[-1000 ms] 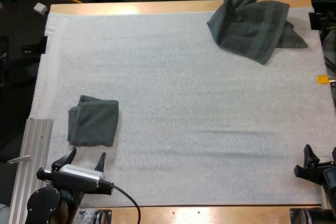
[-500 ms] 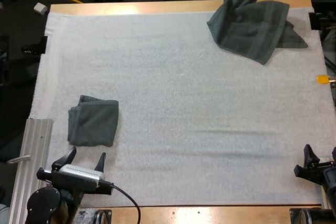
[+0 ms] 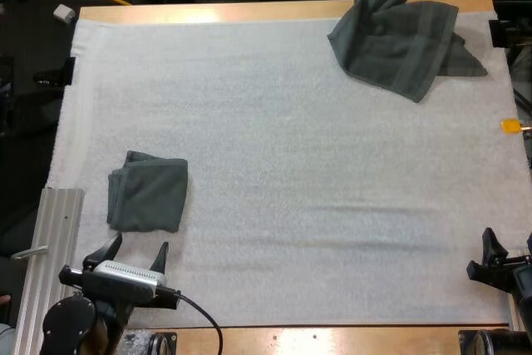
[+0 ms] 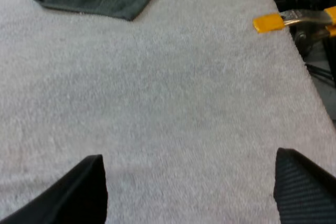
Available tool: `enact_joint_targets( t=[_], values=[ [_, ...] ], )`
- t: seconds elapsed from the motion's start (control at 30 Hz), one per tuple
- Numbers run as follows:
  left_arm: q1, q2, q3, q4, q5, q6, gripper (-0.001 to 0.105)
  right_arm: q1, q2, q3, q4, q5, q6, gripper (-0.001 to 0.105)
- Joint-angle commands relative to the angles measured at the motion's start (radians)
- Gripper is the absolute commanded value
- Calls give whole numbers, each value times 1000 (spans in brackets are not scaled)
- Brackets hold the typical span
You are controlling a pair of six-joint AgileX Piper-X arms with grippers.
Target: Pick towel from pile, fold and stack
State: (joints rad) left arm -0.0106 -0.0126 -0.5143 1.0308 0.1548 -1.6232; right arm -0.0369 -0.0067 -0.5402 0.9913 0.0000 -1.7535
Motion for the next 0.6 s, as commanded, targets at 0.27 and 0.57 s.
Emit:
enact_joint_targets(
  t=[0.27,0.57],
  values=[
    [-25,-30,-79,-30,88,-37,64,1,54,-144,34,-116,2,64],
    [-98,72,-157,-50,138,-21,64,2,182,-253,59,-291,-17,64]
  ],
)
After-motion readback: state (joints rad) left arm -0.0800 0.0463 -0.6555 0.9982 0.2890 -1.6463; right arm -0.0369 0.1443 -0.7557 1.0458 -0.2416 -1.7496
